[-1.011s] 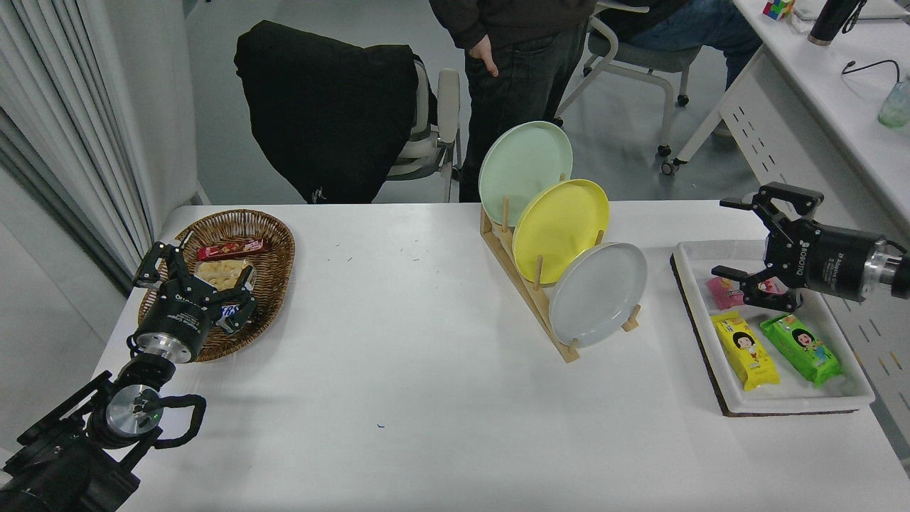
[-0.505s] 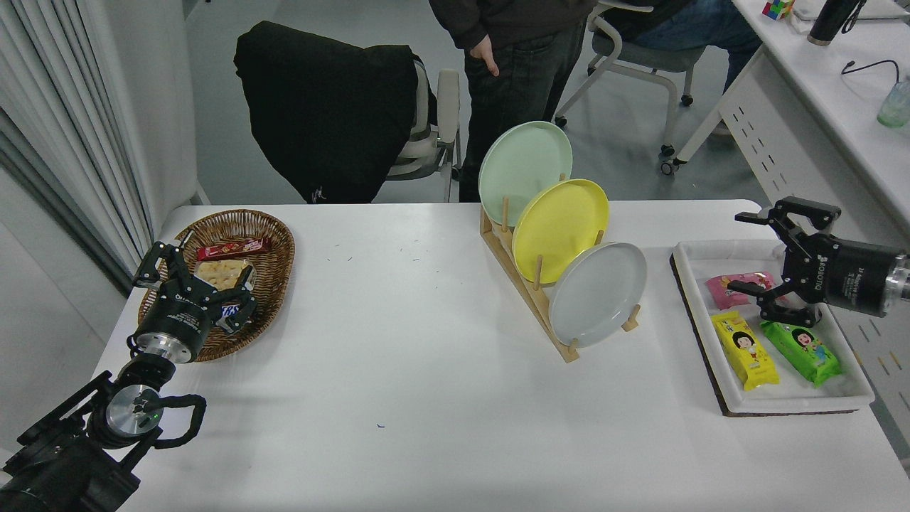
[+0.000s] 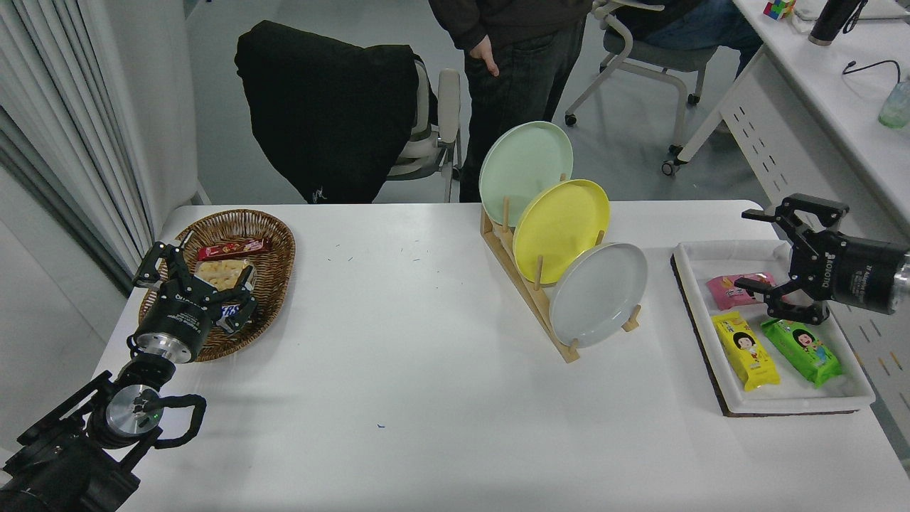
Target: Place the plate on the table
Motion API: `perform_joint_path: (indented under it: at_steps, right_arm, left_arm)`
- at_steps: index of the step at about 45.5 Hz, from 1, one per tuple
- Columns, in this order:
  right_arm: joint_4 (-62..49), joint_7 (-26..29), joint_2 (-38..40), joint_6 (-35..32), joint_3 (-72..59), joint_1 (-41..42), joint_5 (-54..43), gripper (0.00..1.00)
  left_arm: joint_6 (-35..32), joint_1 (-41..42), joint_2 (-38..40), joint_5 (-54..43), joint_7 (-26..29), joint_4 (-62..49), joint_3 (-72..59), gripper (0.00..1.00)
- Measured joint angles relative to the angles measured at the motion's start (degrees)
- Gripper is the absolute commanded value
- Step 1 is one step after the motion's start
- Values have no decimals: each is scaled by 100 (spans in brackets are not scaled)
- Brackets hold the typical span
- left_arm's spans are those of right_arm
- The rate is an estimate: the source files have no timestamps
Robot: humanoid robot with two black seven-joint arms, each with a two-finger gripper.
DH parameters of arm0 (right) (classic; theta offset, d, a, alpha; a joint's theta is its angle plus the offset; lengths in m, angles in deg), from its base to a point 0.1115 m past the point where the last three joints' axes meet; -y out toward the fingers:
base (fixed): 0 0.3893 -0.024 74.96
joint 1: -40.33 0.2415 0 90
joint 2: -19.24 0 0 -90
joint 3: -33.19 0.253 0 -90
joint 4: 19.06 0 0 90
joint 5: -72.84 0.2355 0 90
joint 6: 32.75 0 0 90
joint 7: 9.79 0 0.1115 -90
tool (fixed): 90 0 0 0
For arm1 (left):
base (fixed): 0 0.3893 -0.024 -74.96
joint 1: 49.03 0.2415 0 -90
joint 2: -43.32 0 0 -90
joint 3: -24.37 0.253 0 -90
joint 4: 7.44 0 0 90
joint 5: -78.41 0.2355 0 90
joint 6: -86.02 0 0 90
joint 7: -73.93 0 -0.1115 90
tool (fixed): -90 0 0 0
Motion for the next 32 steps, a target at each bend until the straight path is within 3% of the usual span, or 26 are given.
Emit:
perform_joint_path:
  at_steps: [32]
  right_arm:
    - [1033,5,-121,1173,-1442,1288,687,100]
  left_arm:
    - [-1,0,0,0,0,-4,2,98]
